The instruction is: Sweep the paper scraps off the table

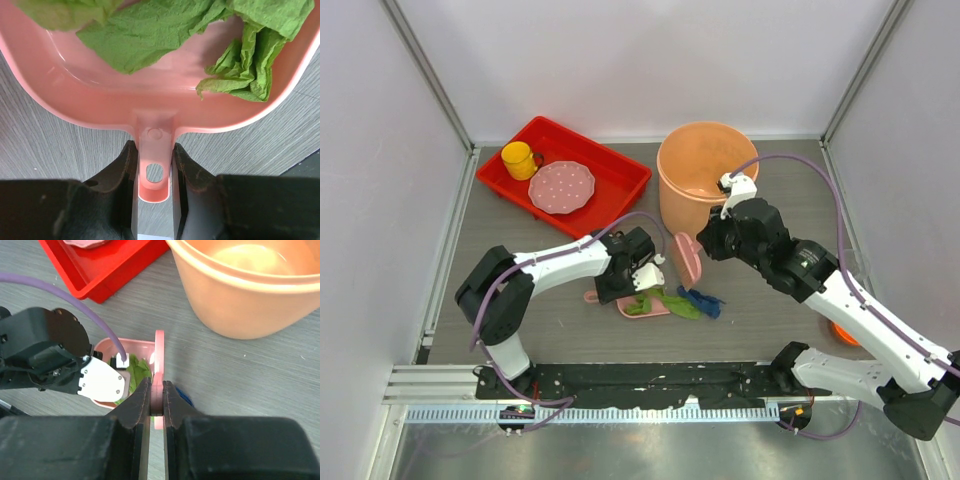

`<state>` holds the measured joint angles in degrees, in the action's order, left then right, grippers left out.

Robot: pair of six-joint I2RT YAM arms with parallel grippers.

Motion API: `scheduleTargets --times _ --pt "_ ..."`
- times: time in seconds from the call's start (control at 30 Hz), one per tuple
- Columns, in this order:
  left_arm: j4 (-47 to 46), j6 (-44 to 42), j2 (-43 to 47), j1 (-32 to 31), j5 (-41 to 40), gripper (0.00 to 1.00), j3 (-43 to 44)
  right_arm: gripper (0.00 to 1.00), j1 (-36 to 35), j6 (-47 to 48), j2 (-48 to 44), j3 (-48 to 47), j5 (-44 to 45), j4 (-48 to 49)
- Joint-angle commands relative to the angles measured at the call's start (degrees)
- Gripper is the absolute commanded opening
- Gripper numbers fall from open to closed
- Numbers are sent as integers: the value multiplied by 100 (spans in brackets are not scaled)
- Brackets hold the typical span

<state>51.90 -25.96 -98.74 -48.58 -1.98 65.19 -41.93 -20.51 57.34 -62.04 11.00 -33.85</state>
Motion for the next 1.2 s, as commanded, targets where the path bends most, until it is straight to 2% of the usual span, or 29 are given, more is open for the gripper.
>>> scheduleTargets --times 0.0,0.2,0.33,0.43,0.67,0.77,1.0,1.03,1.17 --pt "-40 -32 4 24 -13 0 248 1 -17 4 -92 -97 33 -279" --pt "-57 -50 21 15 -22 0 196 1 -25 -225 32 -151 -449 -868" --pt "-66 -50 -14 24 -13 0 205 1 -25 -445 -82 200 -898 -782" --pt "-66 -59 -23 15 -4 0 222 1 -25 -428 -83 412 -557 -860" --pt "-31 -76 21 24 -13 0 240 1 -25 -225 242 175 1085 -1624" --pt "-40 -68 21 15 -4 0 222 1 -25 -164 251 122 1194 -1669" --pt "-39 -41 -49 24 39 0 275 1 -25 3 216 280 544 -1152" --pt "-40 -41 -75 15 48 0 284 1 -25 -5 242 393 239 -1029" --pt "-40 -41 -154 24 66 0 372 1 -25 -189 365 702 -616 -29"
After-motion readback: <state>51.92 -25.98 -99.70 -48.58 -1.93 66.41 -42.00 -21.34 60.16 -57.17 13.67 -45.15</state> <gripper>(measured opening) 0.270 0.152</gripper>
